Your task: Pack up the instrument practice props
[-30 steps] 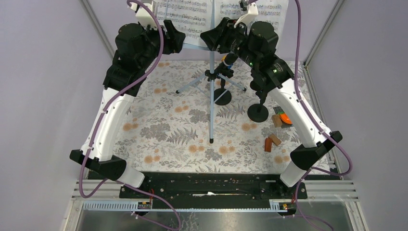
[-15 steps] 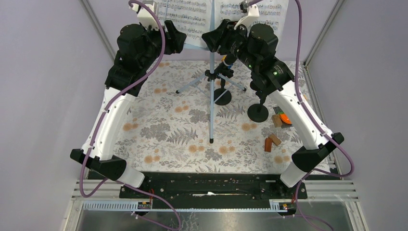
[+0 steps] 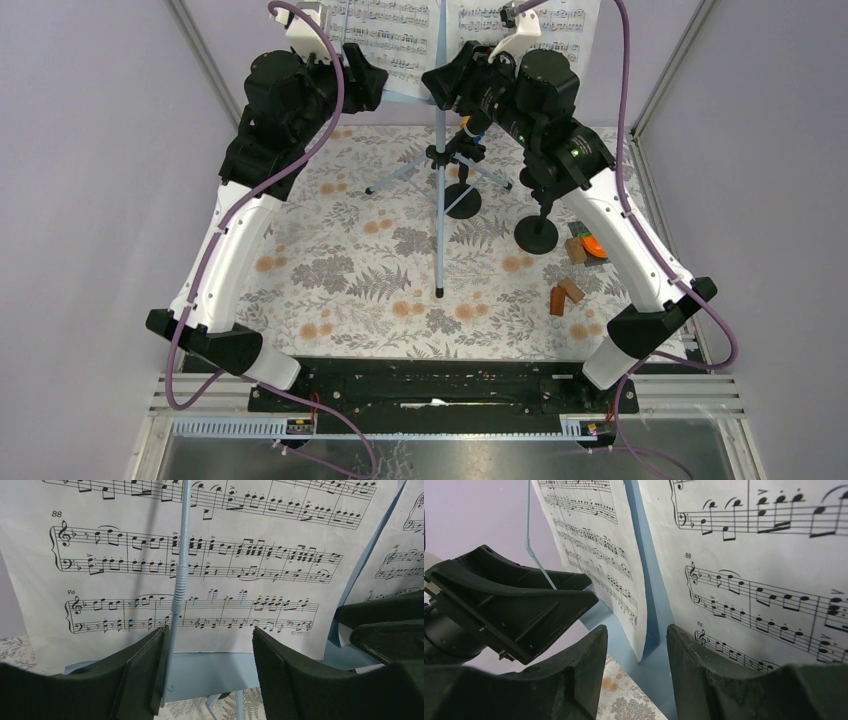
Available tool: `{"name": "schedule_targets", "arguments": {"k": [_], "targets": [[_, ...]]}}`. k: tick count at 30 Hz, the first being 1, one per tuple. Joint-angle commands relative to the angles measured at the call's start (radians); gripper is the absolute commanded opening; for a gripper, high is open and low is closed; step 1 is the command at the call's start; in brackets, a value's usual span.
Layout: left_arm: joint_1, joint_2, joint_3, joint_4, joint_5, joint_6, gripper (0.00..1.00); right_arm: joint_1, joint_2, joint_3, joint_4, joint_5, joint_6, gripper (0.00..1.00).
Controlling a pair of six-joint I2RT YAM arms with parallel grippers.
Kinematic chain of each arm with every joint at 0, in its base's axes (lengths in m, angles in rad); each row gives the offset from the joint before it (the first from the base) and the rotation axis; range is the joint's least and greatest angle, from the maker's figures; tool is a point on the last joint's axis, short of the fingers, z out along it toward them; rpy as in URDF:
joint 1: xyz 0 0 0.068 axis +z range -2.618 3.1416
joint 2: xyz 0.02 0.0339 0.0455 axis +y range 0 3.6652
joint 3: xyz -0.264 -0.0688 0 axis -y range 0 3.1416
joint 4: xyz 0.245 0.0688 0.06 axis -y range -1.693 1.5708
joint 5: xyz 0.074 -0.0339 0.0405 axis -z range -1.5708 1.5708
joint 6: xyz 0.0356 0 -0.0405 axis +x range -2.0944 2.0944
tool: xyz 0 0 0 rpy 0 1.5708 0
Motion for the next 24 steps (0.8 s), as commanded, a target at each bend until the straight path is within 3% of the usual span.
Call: {"name": "schedule_targets", "arguments": {"k": [1,24], "targets": [[0.001,-0.027,0.002,0.057,0.034,-0.01,0.65,0.005,0.03,0.053,0.014,0.015,0.003,0.54],[0.0,-0.031,-0.005,0.052,0.034,-0.001,0.65,0.009,0.162,0.222,0.208,-0.012,0.023,0.55]]}}
